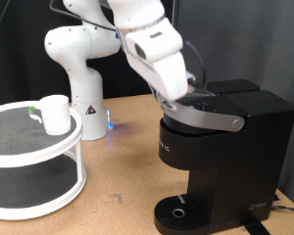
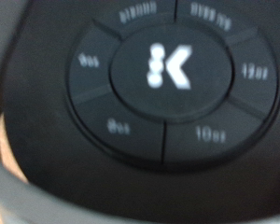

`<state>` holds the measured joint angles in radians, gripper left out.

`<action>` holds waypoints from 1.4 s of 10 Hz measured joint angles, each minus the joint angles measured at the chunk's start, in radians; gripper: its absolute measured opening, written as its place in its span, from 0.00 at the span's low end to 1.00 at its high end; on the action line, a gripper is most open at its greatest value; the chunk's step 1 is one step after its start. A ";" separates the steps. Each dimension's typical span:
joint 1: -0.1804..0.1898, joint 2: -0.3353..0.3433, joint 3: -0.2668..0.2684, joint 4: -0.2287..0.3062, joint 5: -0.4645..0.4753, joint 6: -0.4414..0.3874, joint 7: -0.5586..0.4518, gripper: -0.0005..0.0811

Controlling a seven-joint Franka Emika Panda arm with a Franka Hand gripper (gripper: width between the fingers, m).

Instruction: Make a cup of coffee with the keurig machine

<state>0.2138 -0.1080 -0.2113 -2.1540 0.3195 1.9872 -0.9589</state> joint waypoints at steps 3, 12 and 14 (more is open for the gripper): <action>-0.005 0.063 -0.001 -0.035 0.000 0.113 0.020 0.01; -0.021 0.058 -0.044 -0.025 0.219 0.027 -0.234 0.01; -0.022 0.026 -0.049 -0.030 0.229 -0.031 -0.256 0.01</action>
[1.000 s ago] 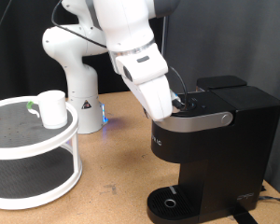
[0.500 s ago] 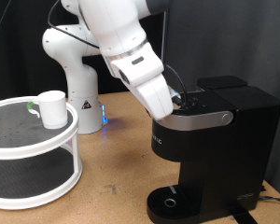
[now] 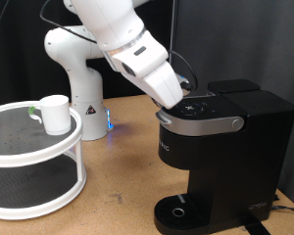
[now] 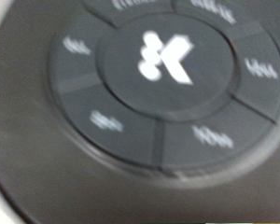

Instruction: Make a cup of coffee with the keurig machine

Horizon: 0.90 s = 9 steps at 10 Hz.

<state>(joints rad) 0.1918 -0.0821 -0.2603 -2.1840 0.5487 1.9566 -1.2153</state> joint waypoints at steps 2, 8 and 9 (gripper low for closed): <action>0.000 -0.030 0.000 -0.007 0.018 -0.014 0.005 0.01; 0.000 -0.081 0.001 -0.007 0.174 0.002 0.002 0.01; 0.000 -0.091 0.001 -0.035 0.199 0.048 -0.003 0.01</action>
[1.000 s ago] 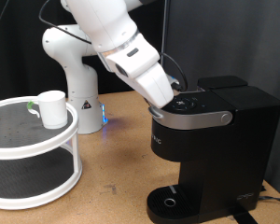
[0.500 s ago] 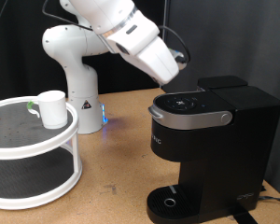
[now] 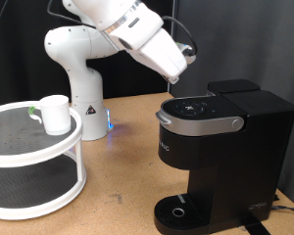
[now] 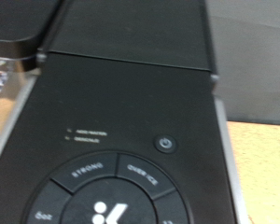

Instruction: Make a cup of coffee with the keurig machine

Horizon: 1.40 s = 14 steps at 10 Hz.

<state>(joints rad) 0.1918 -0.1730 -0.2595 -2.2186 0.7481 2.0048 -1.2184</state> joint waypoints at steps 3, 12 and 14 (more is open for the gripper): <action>-0.034 -0.074 -0.017 -0.089 -0.009 -0.023 0.095 0.01; -0.111 -0.211 -0.092 -0.202 -0.066 -0.126 0.041 0.01; -0.138 -0.262 -0.133 -0.227 -0.078 -0.187 0.027 0.01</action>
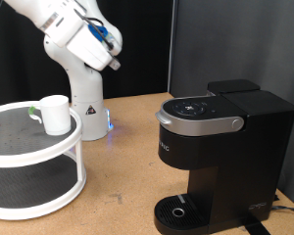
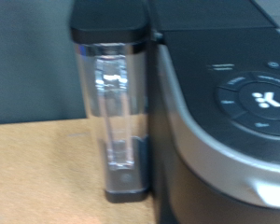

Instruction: Make a cup of coffee with the keurig machine

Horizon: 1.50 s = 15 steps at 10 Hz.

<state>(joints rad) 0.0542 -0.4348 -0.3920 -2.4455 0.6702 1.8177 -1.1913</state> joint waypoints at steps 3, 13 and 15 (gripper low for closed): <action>-0.023 -0.033 -0.032 -0.001 -0.041 -0.081 -0.007 0.01; -0.136 -0.148 -0.188 0.015 -0.277 -0.394 -0.153 0.01; -0.138 -0.147 -0.191 0.010 -0.276 -0.388 -0.153 0.01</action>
<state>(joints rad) -0.0835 -0.5822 -0.5831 -2.4354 0.3944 1.4297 -1.3439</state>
